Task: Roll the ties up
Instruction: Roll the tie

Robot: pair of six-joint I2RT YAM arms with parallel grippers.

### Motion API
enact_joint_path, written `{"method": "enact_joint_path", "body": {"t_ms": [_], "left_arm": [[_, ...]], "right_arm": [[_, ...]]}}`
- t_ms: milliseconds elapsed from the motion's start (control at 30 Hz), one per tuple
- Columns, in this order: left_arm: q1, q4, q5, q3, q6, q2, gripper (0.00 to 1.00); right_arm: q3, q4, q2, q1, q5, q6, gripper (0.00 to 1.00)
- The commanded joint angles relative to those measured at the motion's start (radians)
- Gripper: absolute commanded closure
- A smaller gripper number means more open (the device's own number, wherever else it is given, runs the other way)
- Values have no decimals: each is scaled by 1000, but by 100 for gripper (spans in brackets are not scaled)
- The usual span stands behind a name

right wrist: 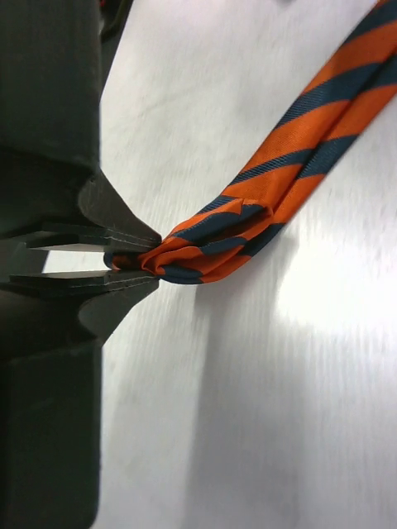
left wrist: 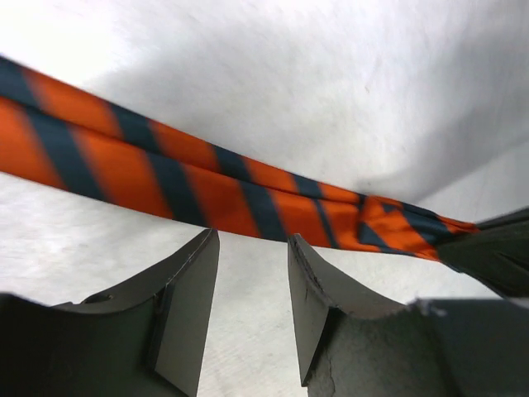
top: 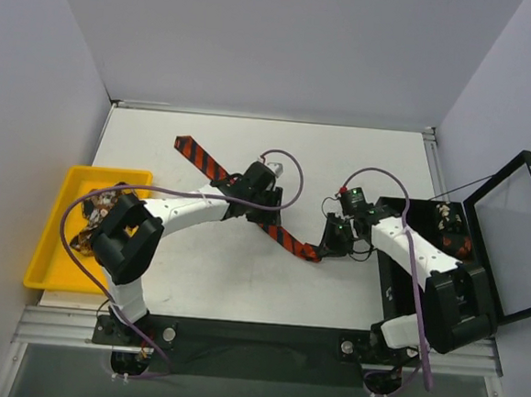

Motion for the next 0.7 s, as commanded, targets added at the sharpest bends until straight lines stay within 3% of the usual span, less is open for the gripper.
{"method": "enact_joint_path", "body": {"t_ms": [0,400,667], "left_arm": [[71,-18,12,26,-7,-52,50],[87,31,-30,112,-15,77,51],[116,68,-63,81,-99,146,55]], "right_arm": [[99,-320,37,-52,10,-174,100],[238,-461,103,-79,82,-276,100],[171,-412,50,-94,129,-239,100]]}}
